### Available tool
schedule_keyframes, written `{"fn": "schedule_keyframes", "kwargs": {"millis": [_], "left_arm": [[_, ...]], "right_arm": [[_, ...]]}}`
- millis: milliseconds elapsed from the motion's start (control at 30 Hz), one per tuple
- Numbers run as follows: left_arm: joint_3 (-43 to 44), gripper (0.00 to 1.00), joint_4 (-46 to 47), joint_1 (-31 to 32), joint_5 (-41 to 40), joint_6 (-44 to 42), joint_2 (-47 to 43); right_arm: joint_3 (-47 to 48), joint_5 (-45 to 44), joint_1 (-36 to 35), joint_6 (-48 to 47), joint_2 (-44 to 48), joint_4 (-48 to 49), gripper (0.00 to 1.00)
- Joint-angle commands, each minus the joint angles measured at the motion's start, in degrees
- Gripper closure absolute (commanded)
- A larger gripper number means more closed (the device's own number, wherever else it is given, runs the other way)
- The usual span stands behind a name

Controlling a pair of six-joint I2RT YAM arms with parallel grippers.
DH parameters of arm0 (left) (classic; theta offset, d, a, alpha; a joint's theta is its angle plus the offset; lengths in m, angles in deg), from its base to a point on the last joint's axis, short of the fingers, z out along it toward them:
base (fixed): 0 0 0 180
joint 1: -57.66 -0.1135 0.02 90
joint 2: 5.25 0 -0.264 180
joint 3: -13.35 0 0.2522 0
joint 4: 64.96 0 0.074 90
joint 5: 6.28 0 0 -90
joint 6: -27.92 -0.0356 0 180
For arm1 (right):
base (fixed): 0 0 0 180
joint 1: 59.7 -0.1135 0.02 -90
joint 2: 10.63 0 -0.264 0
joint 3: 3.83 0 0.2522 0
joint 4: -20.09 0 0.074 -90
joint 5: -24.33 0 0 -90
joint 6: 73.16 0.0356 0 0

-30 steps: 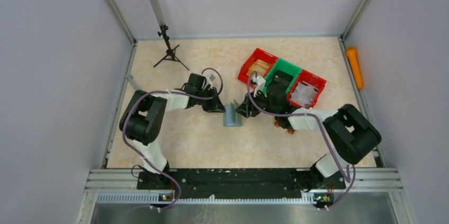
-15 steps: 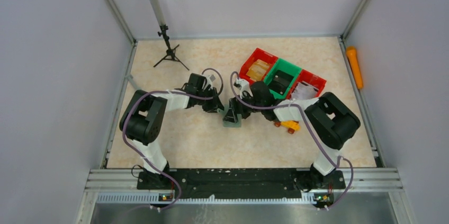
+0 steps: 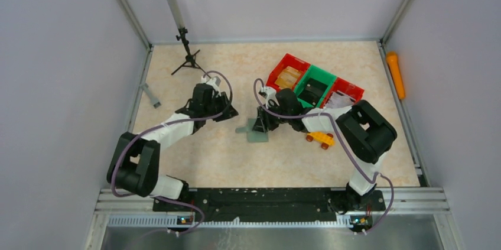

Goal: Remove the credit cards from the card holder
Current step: Close the card holder at the center of the board.

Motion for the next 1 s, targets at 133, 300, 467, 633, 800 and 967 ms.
{"fn": "schedule_keyframes", "kwargs": {"millis": [133, 300, 467, 633, 800, 967], "left_arm": [[-2.93, 0.76, 10.66, 0.40, 7.96, -2.07, -3.23], [1.54, 0.88, 8.10, 2.88, 13.26, -3.29, 3.96], [7.25, 0.92, 0.37, 5.87, 11.99, -6.23, 9.55], [9.19, 0.93, -2.99, 6.30, 10.19, -6.48, 11.34], [8.14, 0.93, -0.91, 6.34, 11.39, -6.56, 10.49], [9.60, 0.93, -2.16, 6.36, 13.16, -6.41, 13.30]], "right_arm": [[1.25, -3.32, -0.55, -0.73, -0.92, -3.95, 0.88], [-0.41, -5.20, -0.60, -0.43, 1.21, -2.15, 0.97], [-0.68, -7.37, -0.52, -0.30, 1.86, -2.45, 1.00], [0.91, -11.57, 0.19, 0.25, 0.11, -5.98, 1.00], [1.06, -15.07, 1.06, 1.03, -0.05, -7.37, 1.00], [0.28, -15.92, 1.56, 1.29, 0.84, -6.42, 1.00]]}}
